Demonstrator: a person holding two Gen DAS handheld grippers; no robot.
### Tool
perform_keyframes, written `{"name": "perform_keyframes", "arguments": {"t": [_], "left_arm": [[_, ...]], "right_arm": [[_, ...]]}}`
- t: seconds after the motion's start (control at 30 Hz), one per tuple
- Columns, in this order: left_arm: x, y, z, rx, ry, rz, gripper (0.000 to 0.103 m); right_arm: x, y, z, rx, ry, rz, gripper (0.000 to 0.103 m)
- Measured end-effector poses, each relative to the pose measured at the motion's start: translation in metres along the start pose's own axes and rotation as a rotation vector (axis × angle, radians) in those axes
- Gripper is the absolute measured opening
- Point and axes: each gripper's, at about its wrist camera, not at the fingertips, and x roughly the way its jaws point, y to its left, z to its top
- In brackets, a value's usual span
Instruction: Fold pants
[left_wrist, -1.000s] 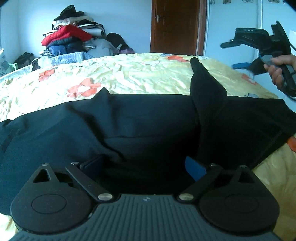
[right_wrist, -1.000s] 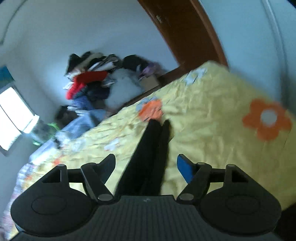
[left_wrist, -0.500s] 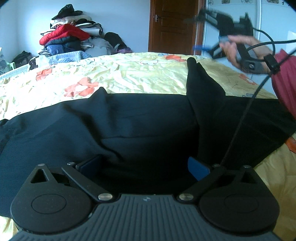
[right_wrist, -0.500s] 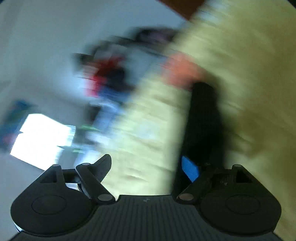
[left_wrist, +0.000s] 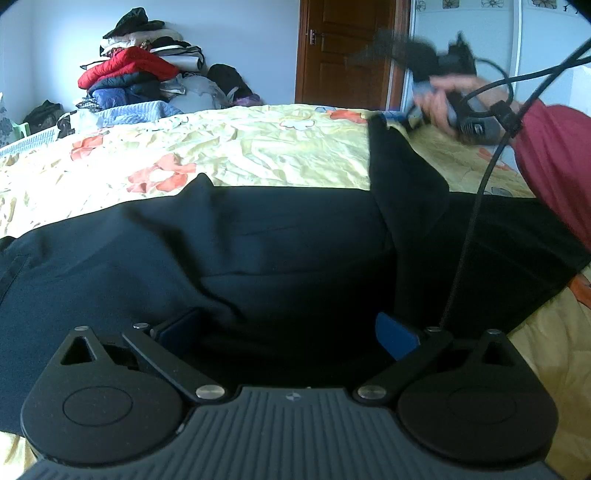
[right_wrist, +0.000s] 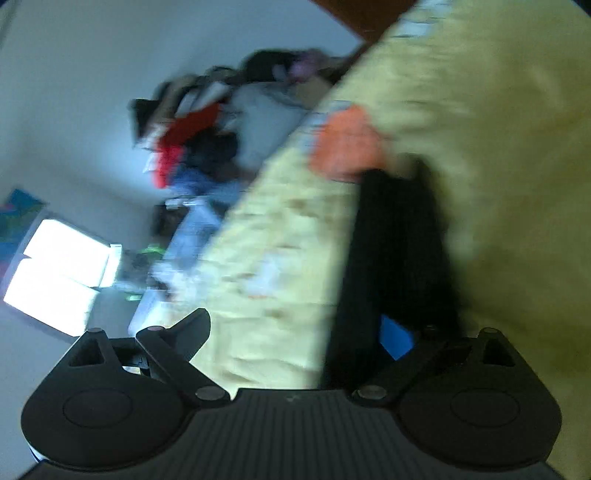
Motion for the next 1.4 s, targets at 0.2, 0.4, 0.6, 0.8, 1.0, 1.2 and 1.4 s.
{"name": "perform_keyframes", "arguments": {"t": [0.2, 0.4, 0.6, 0.8, 1.0, 1.2, 1.4], "left_arm": [[0.000, 0.000, 0.000, -0.004, -0.002, -0.004, 0.103], [0.000, 0.000, 0.000, -0.002, -0.001, -0.003, 0.103], [0.001, 0.002, 0.000, -0.001, -0.001, -0.006, 0.103], [0.001, 0.002, 0.000, 0.000, 0.000, -0.006, 0.103], [0.002, 0.002, 0.000, 0.001, 0.001, -0.006, 0.103], [0.000, 0.007, 0.001, -0.018, -0.003, -0.027, 0.103], [-0.006, 0.025, 0.019, -0.150, 0.035, -0.074, 0.099]], "right_arm": [[-0.002, 0.027, 0.009, -0.204, -0.069, -0.204, 0.097], [0.020, 0.008, -0.004, -0.144, -0.009, -0.144, 0.089], [0.069, 0.047, -0.019, -0.419, 0.078, -0.381, 0.081], [0.099, 0.051, -0.029, -0.588, 0.077, -0.605, 0.003], [-0.050, 0.055, -0.028, -0.483, -0.245, -0.495, 0.003], [-0.249, 0.023, -0.064, -0.349, -0.500, -0.571, 0.003], [-0.336, -0.042, -0.124, -0.172, -0.463, -0.650, 0.003]]}}
